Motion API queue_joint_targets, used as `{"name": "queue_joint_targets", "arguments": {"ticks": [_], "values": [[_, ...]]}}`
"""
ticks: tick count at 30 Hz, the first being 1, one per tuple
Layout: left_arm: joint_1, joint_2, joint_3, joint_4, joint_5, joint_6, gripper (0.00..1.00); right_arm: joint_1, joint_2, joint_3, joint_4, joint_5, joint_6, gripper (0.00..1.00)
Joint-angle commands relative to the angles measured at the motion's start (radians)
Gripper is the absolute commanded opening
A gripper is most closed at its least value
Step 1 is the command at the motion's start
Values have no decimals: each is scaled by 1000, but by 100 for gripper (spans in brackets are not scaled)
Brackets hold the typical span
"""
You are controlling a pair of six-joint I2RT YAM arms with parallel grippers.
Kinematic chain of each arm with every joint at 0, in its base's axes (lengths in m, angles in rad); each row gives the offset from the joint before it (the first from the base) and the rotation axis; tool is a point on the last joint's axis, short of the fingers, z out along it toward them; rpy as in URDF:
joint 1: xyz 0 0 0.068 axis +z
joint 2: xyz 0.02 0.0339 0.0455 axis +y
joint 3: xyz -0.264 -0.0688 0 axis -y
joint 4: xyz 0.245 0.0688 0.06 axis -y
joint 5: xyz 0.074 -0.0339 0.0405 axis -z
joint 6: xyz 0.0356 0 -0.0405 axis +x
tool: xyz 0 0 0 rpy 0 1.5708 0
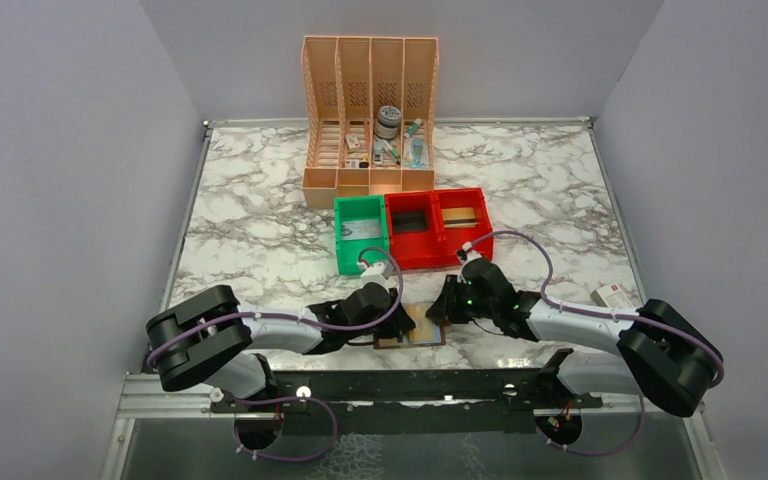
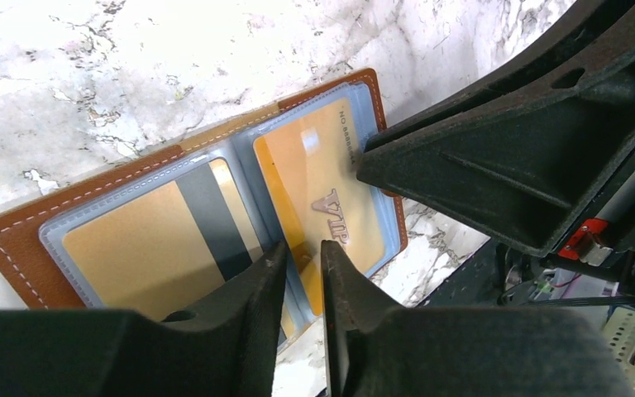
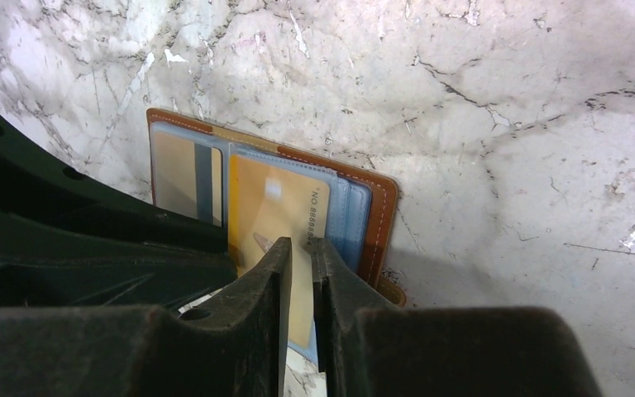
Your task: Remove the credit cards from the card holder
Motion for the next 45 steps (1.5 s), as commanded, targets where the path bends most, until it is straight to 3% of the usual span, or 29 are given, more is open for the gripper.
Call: {"name": "queue_joint_targets", "arguments": {"ticks": [1, 9, 13, 31, 45], "values": [[2, 10, -26, 69, -12, -37, 23, -4, 22, -42, -88, 51, -10, 17], [2, 1, -33, 119, 11, -53, 11, -4, 22, -39, -94, 50, -7, 17], [3, -15, -41, 123, 4, -36, 0, -4, 18, -37, -98, 50, -10, 16], [10, -75, -109, 121, -31, -43, 0, -4, 15, -8, -131, 50, -43, 17], [11, -47, -83, 121, -2, -32, 0, -4, -113, 115, -170, -97, -174, 21]]}}
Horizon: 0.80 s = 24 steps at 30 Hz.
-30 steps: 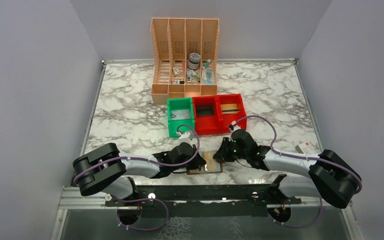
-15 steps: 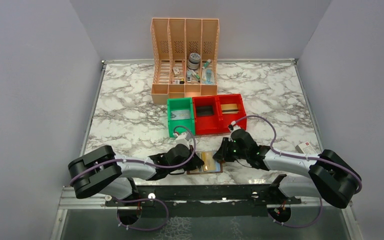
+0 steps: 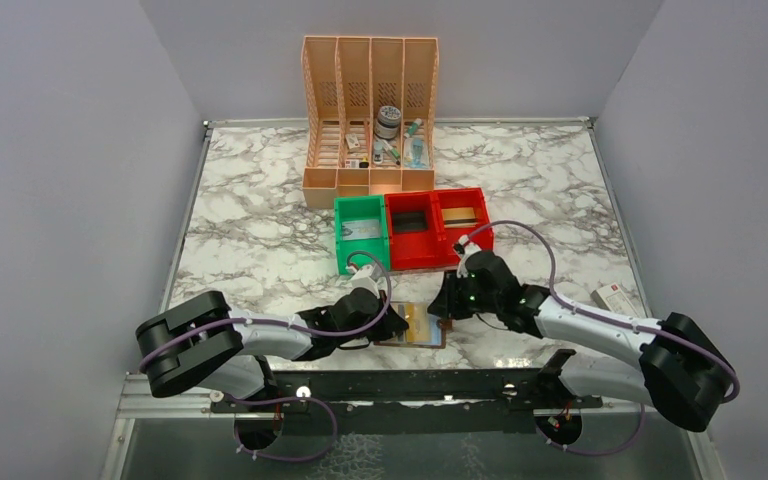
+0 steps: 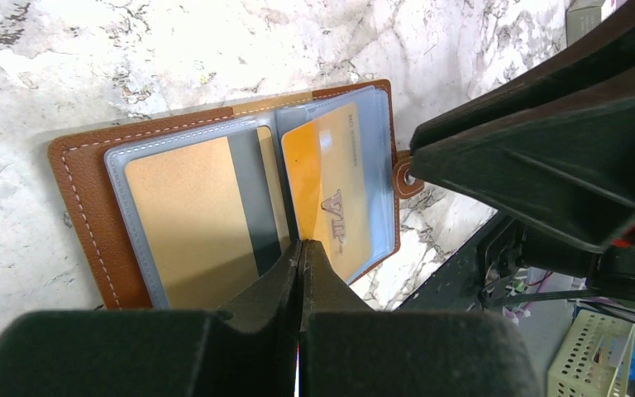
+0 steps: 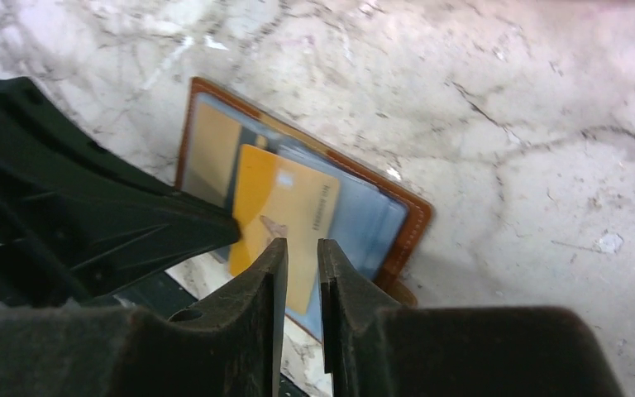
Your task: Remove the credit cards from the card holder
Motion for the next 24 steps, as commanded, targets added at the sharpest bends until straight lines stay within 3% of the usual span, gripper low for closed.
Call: {"name": "queue_joint_targets", "arguments": {"ticks": [1, 6, 12, 19, 24], "values": [[3, 9, 15, 15, 4, 11, 0, -4, -23, 58, -11, -87, -53, 22], [4, 3, 13, 15, 3, 11, 0, -4, 58, 79, 18, -169, -52, 22], [4, 4, 18, 16, 12, 18, 0, -4, 128, 28, -20, -3, 12, 22], [5, 46, 35, 18, 28, 19, 24, -4, 180, -29, -16, 64, 54, 22], [4, 61, 38, 27, 14, -6, 27, -4, 165, -42, -11, 74, 64, 22]]}}
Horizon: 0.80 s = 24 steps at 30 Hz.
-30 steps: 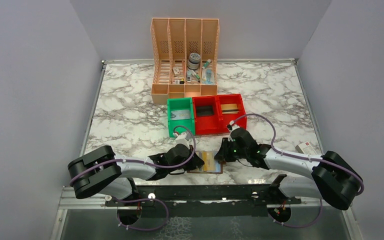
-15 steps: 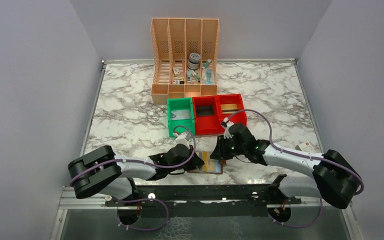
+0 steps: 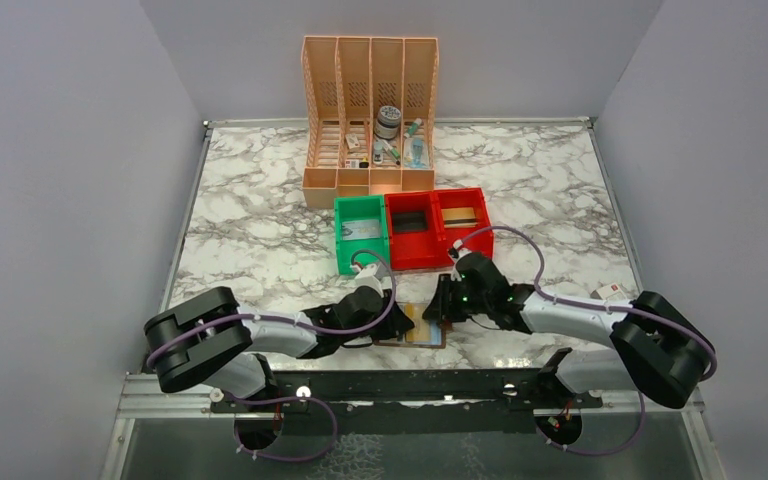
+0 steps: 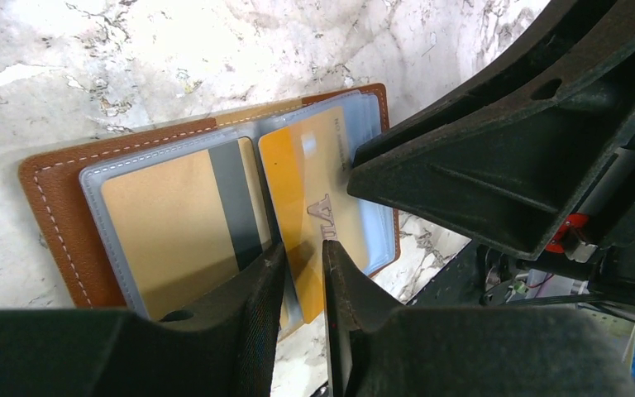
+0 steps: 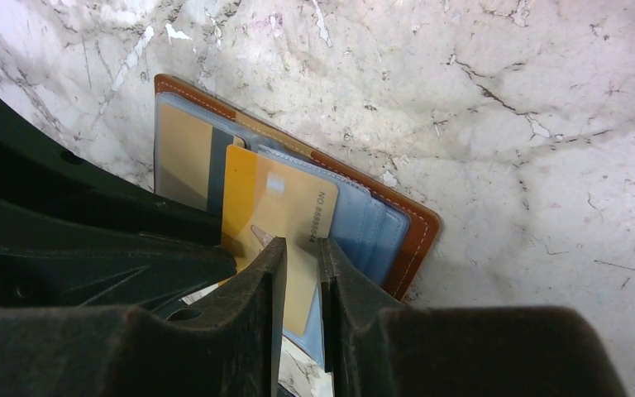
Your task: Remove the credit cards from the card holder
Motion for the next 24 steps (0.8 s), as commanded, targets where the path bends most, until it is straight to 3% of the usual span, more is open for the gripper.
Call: {"name": "queue_joint_targets", "arguments": {"ticks": [1, 14, 24], "values": [[3, 19, 12, 16, -3, -18, 27, -3, 22, -53, -84, 102, 0, 22], [2, 55, -18, 145, 28, -64, 24, -3, -3, -82, -41, 71, 8, 22], [1, -21, -86, 161, -14, -87, 1, -5, -38, -92, -11, 22, 27, 22]]}}
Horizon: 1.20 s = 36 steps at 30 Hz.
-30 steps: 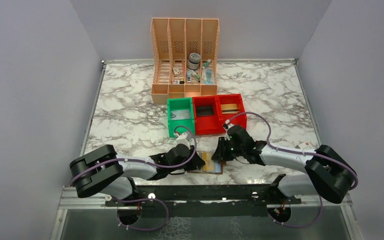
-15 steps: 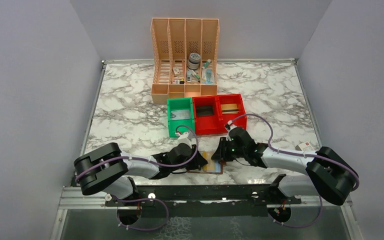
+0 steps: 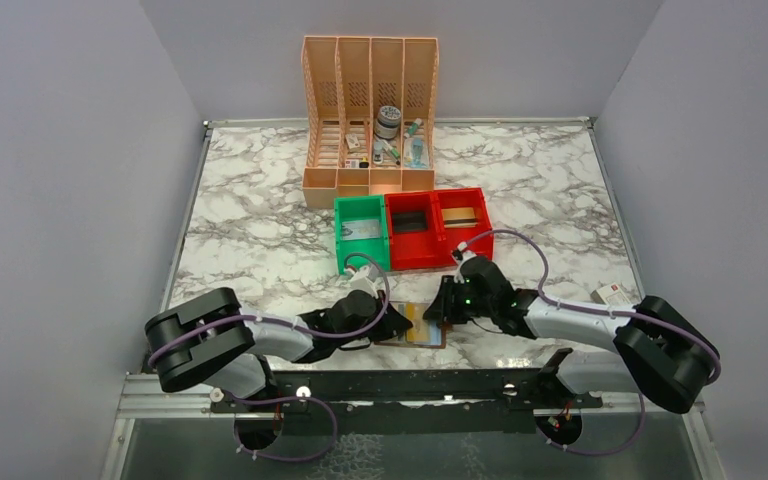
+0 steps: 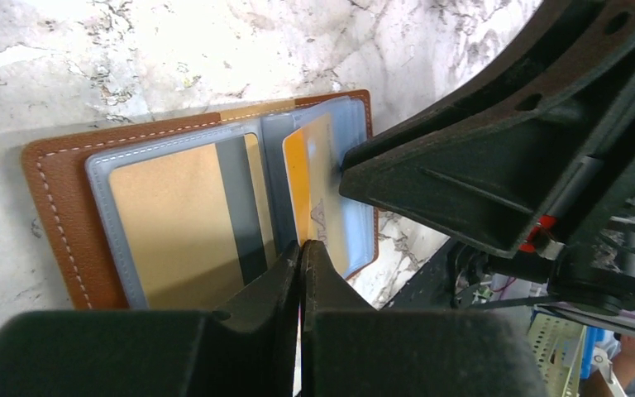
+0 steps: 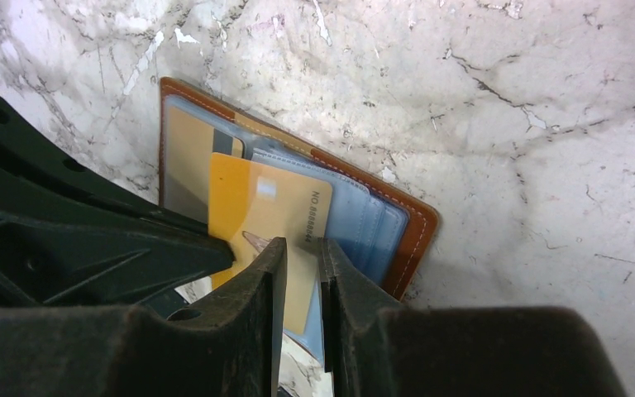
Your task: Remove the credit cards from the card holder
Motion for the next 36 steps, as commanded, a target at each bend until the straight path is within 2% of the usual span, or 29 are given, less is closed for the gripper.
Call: {"name": "queue_joint_targets", "arguments": {"ticks": [1, 4, 10, 16, 19, 22, 29, 36], "values": [[1, -62, -46, 37, -21, -15, 0, -4, -17, -35, -92, 20, -4, 22], [1, -98, -70, 36, -34, -19, 0, -4, -50, -10, -123, 28, -37, 22], [1, -113, -77, 36, -30, -5, 0, -4, -93, 85, -152, -171, -195, 22], [2, -83, -56, 37, -13, -1, 0, -4, -62, 91, -70, -312, -208, 24], [2, -89, -56, 38, -15, 2, 0, -4, 1, 93, -102, -205, -156, 23], [1, -87, -57, 37, -24, 1, 0, -4, 42, 43, -51, -154, -122, 23], [0, -50, -28, 41, 10, 2, 18, -3, 1, -5, -131, 6, -100, 23], [-1, -37, -5, 64, 32, 8, 24, -4, -26, -51, -92, 5, -65, 23]]}}
